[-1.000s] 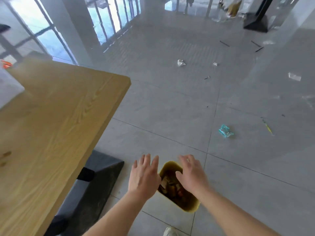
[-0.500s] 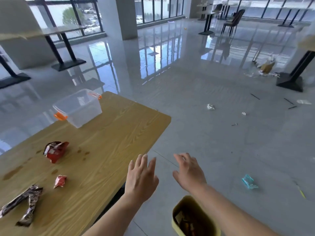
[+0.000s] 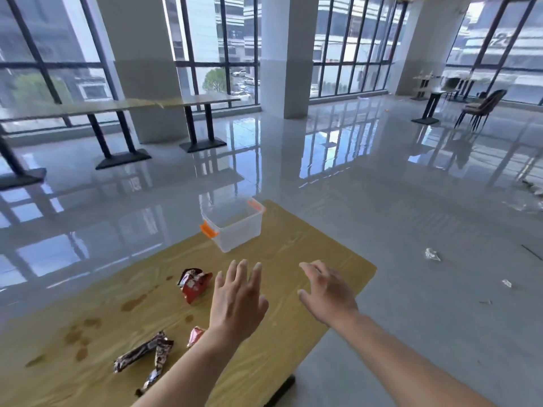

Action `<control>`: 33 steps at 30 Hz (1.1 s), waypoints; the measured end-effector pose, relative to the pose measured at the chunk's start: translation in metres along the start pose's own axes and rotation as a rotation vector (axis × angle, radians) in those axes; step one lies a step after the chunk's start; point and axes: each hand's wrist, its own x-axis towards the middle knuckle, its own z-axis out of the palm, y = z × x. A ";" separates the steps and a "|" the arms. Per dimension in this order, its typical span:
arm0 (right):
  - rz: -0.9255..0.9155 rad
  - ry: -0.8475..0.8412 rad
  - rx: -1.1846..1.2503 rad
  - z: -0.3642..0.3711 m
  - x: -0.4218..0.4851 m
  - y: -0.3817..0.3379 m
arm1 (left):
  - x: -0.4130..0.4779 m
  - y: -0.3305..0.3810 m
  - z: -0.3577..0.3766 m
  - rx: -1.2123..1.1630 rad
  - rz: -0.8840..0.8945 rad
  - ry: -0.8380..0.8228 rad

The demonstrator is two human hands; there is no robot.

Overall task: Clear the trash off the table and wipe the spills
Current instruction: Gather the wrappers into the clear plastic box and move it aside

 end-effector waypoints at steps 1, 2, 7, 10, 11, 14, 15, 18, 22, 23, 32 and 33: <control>-0.006 0.005 -0.013 0.000 0.011 -0.010 | 0.006 -0.012 -0.003 -0.002 -0.009 0.006; -0.010 0.009 -0.022 0.000 0.021 -0.020 | 0.012 -0.024 -0.006 -0.003 -0.019 0.011; -0.016 0.009 -0.036 0.003 0.065 -0.055 | 0.041 -0.073 -0.011 -0.021 -0.045 0.023; -0.018 -0.011 -0.032 0.008 0.092 -0.065 | 0.059 -0.095 -0.009 -0.037 -0.064 0.022; -0.014 -0.024 -0.026 0.010 0.102 -0.067 | 0.065 -0.102 -0.007 -0.046 -0.074 0.022; 0.016 -0.061 0.012 0.018 0.137 -0.068 | 0.084 -0.120 -0.001 -0.058 -0.110 0.024; 0.019 -0.072 0.017 0.021 0.152 -0.067 | 0.091 -0.125 0.002 -0.059 -0.130 0.022; 0.018 -0.092 0.031 0.034 0.201 -0.059 | 0.116 -0.142 0.014 -0.072 -0.200 0.015; 0.031 -0.127 0.105 0.056 0.275 -0.043 | 0.157 -0.161 0.037 -0.122 -0.323 -0.010; 0.034 -0.141 0.130 0.061 0.294 -0.039 | 0.169 -0.165 0.044 -0.139 -0.359 -0.021; 0.030 -0.268 0.142 0.115 0.432 -0.016 | 0.270 -0.176 0.112 -0.257 -0.589 -0.051; 0.002 -0.303 0.114 0.120 0.439 -0.014 | 0.277 -0.176 0.118 -0.261 -0.597 -0.070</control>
